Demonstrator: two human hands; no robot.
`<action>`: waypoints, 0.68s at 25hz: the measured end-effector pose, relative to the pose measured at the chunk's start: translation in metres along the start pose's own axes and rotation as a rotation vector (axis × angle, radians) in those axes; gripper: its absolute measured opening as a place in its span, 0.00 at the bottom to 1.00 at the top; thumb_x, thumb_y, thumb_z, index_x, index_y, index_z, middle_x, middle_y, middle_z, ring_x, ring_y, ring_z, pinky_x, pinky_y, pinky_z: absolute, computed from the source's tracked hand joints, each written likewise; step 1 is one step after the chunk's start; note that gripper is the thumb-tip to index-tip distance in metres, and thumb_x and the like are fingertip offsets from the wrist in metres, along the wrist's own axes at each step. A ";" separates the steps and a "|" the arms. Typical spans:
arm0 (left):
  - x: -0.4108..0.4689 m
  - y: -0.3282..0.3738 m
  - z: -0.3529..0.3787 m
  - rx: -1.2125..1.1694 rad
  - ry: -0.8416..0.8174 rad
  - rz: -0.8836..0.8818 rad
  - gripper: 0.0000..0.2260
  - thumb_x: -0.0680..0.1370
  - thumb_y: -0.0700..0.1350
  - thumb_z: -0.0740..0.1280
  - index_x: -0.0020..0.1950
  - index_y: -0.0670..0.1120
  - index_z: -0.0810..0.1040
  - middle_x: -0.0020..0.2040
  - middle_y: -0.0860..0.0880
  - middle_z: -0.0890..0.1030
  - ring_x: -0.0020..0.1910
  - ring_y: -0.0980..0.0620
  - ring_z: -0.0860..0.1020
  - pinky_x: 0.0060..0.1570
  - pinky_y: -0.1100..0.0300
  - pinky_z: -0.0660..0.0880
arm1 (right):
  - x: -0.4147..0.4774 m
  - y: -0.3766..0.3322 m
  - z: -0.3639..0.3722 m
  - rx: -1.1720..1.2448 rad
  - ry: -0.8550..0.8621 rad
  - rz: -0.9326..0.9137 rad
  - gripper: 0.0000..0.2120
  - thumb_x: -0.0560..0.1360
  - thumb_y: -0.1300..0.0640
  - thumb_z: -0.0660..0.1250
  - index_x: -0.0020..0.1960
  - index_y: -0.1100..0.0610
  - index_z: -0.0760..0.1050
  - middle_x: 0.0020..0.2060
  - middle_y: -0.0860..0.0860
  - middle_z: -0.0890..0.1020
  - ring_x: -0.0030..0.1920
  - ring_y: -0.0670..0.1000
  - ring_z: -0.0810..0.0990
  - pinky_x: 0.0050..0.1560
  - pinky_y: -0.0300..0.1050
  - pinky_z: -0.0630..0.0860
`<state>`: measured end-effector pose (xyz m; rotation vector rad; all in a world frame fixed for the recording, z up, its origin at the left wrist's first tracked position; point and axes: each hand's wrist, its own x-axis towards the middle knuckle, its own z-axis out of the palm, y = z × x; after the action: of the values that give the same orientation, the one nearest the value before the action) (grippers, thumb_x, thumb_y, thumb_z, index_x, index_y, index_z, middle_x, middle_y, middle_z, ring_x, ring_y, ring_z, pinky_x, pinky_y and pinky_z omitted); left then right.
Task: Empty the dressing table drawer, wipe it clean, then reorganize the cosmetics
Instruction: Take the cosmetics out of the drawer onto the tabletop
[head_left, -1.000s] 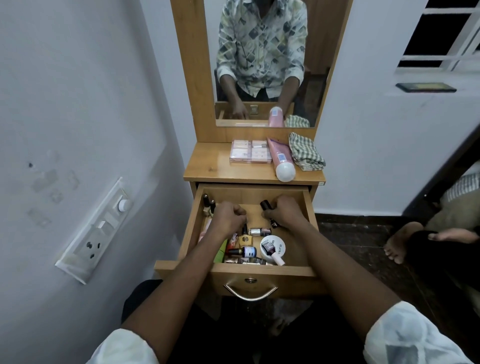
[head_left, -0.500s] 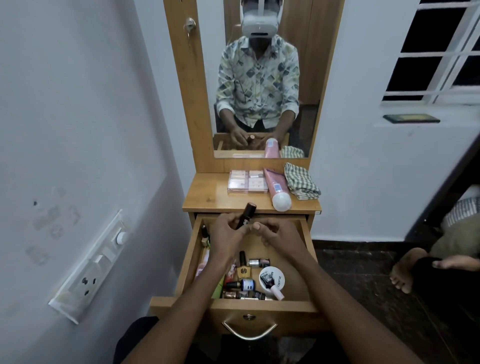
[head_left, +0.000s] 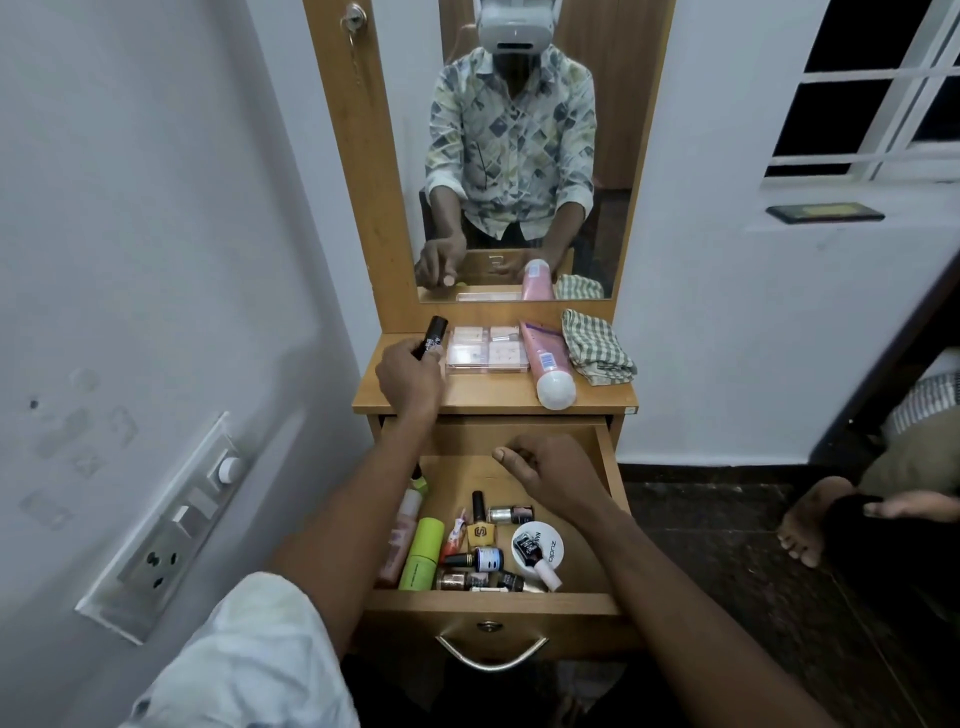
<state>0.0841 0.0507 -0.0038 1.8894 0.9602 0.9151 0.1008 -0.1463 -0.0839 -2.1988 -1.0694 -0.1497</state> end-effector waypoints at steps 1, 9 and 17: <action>0.005 -0.001 -0.001 0.027 0.004 -0.017 0.10 0.75 0.43 0.72 0.55 0.42 0.85 0.50 0.46 0.85 0.48 0.49 0.82 0.42 0.61 0.71 | 0.001 -0.001 0.000 -0.009 -0.004 -0.008 0.26 0.77 0.34 0.55 0.47 0.52 0.82 0.35 0.46 0.83 0.34 0.45 0.79 0.32 0.45 0.75; 0.022 -0.001 0.024 0.100 -0.194 0.009 0.11 0.75 0.49 0.72 0.48 0.41 0.83 0.46 0.45 0.83 0.46 0.47 0.80 0.40 0.58 0.69 | 0.000 0.012 0.001 -0.056 -0.090 0.142 0.10 0.77 0.53 0.67 0.53 0.57 0.83 0.45 0.53 0.86 0.44 0.52 0.83 0.45 0.49 0.81; 0.019 -0.013 0.010 0.079 -0.312 0.079 0.09 0.83 0.44 0.59 0.59 0.45 0.75 0.54 0.49 0.73 0.54 0.50 0.72 0.52 0.59 0.66 | -0.004 0.008 0.016 -0.180 -0.494 0.098 0.13 0.75 0.54 0.68 0.58 0.57 0.81 0.52 0.52 0.85 0.50 0.53 0.82 0.50 0.48 0.80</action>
<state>0.0971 0.0690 -0.0150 2.0744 0.7466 0.6082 0.1011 -0.1421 -0.1017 -2.5170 -1.2404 0.3736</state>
